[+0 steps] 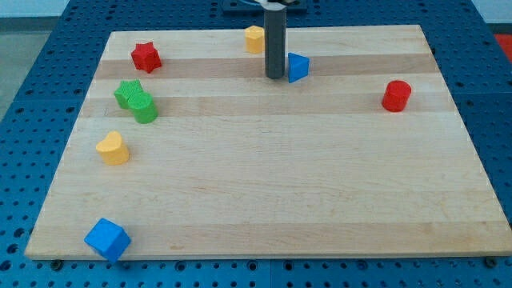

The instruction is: Push the blue triangle to the top right

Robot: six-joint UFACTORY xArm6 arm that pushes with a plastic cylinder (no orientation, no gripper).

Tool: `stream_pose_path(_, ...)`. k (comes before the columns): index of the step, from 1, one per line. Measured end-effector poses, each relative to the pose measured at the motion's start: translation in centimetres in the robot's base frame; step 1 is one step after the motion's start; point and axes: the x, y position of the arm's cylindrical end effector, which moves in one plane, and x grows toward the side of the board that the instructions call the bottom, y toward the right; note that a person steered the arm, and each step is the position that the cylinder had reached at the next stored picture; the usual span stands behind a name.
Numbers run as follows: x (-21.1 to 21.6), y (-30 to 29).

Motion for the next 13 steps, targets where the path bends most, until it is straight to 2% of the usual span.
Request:
stream_pose_path(4, -1.2, 14.5)
stream_pose_path(6, -1.2, 14.6)
stream_pose_path(7, 2.1, 12.1)
stream_pose_path(8, 1.7, 8.8)
stream_pose_path(9, -1.8, 8.0)
stream_pose_path(10, -4.7, 8.5)
stream_pose_path(13, -4.9, 14.3)
